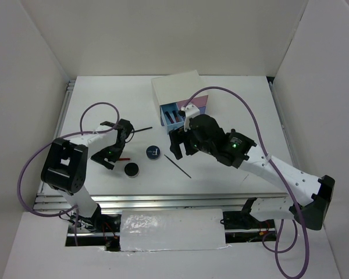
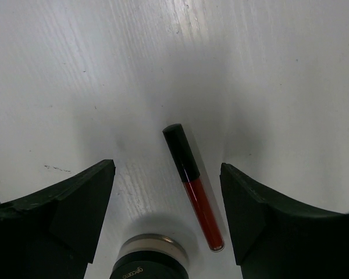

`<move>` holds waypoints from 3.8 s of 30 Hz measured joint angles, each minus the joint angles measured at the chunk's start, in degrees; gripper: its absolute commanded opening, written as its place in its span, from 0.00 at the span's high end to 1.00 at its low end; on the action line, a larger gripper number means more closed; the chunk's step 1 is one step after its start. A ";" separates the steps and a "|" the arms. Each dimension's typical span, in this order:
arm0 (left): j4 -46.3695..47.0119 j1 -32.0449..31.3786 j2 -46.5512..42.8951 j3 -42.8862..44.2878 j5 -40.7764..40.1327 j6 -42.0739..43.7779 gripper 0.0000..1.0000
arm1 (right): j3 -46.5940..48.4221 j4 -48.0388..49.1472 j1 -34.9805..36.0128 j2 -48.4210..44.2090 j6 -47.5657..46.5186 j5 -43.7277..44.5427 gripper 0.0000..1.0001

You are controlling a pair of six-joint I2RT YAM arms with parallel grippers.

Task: Organize the makeup

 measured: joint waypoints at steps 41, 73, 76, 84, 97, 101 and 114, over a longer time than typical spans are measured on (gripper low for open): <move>23.74 0.48 -14.51 7.45 2.86 21.90 1.00 | -6.34 0.96 -2.89 -8.48 3.15 4.66 0.09; 43.63 -16.68 11.50 33.94 12.26 51.39 1.00 | -7.06 -0.31 -7.02 -17.40 7.08 7.34 0.07; 43.47 -16.68 11.47 33.83 11.30 51.45 0.95 | -7.41 -0.46 -7.06 -17.40 6.99 7.19 0.07; 43.28 -16.68 11.08 32.85 10.71 51.45 0.36 | -7.43 -0.44 -7.06 -16.79 6.99 7.10 0.07; 34.86 -16.68 -5.38 33.16 6.32 51.10 0.14 | -8.96 4.90 -10.27 -9.79 7.91 4.48 0.47; 23.87 -16.68 -11.82 36.26 2.71 51.36 0.01 | -13.16 11.32 -11.37 -4.11 11.28 4.44 0.96; 1.51 -16.63 -48.92 8.63 2.60 60.76 0.01 | -17.42 29.68 -12.59 12.70 29.31 9.05 1.00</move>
